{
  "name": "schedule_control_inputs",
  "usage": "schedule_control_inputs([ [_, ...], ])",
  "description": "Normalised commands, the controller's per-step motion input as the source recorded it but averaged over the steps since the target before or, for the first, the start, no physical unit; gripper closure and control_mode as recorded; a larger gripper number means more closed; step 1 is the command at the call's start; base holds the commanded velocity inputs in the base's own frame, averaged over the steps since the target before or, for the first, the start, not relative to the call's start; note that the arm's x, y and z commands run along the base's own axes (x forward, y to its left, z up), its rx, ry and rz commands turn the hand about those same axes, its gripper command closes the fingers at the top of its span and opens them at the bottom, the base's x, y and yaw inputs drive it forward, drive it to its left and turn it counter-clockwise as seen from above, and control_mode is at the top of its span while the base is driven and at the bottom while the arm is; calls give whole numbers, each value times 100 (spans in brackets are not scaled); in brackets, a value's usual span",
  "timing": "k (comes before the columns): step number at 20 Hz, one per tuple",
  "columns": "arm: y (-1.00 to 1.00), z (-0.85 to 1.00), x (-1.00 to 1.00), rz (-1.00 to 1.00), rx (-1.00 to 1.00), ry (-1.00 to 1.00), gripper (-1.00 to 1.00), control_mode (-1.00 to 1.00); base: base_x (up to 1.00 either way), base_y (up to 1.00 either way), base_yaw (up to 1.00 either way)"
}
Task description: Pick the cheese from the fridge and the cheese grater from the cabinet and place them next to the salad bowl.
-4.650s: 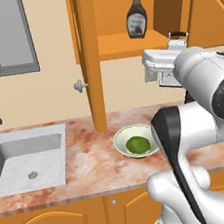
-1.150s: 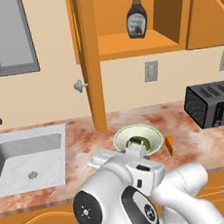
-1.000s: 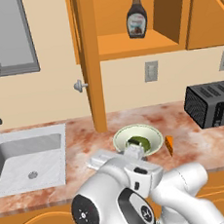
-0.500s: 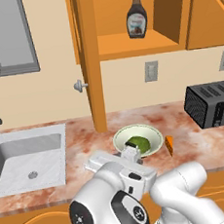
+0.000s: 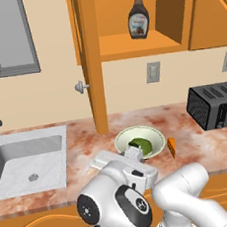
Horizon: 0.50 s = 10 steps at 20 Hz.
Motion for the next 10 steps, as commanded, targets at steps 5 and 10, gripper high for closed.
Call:
schedule_control_inputs([
  [5,-1,-26,48,0,0,-3,100,-100,0,0,0],
  [10,0,-36,40,0,0,-3,100,-100,0,0,0],
])
